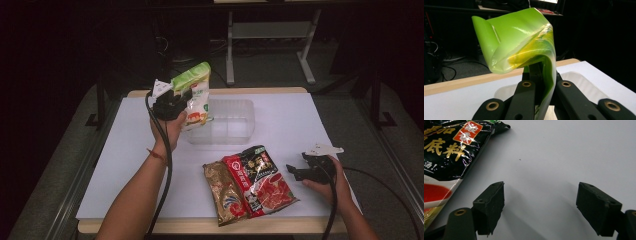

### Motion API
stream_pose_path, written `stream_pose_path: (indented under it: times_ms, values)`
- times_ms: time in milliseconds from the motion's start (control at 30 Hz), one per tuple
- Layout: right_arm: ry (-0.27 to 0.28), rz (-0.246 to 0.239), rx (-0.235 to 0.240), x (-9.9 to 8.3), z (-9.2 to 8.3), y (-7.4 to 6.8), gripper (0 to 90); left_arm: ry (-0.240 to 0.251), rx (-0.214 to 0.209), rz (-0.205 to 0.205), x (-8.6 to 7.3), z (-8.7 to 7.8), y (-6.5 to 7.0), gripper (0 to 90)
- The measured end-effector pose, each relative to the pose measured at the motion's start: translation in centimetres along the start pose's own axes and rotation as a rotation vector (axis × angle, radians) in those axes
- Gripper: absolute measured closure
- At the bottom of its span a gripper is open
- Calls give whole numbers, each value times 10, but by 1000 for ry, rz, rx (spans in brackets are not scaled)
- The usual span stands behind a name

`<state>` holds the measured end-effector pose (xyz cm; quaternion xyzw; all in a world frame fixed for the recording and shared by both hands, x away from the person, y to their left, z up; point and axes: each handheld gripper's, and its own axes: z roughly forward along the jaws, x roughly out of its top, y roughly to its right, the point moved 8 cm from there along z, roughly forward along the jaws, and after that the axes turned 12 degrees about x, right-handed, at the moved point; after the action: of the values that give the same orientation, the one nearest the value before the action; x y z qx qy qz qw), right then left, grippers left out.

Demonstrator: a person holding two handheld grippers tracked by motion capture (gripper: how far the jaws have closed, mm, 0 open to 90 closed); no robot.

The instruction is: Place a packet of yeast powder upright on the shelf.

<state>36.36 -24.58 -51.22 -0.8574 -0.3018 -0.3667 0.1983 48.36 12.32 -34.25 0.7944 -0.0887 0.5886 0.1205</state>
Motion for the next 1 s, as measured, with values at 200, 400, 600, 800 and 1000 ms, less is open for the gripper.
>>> stream_pose_path:
  times_ms: [200,400,600,800,1000]
  values:
    - [-1,0,1,0,0,0,218,6,30,-18,0,14,-2,878]
    - [-1,-1,2,0,0,0,218,21,59,-17,-1,24,-1,879]
    - [-1,-2,4,0,0,0,218,45,87,-24,-3,33,0,878]
    - [-1,-3,5,0,0,0,218,50,58,-88,-13,40,0,879]
    - [-2,-5,7,0,0,0,220,50,63,-106,-25,41,-3,879]
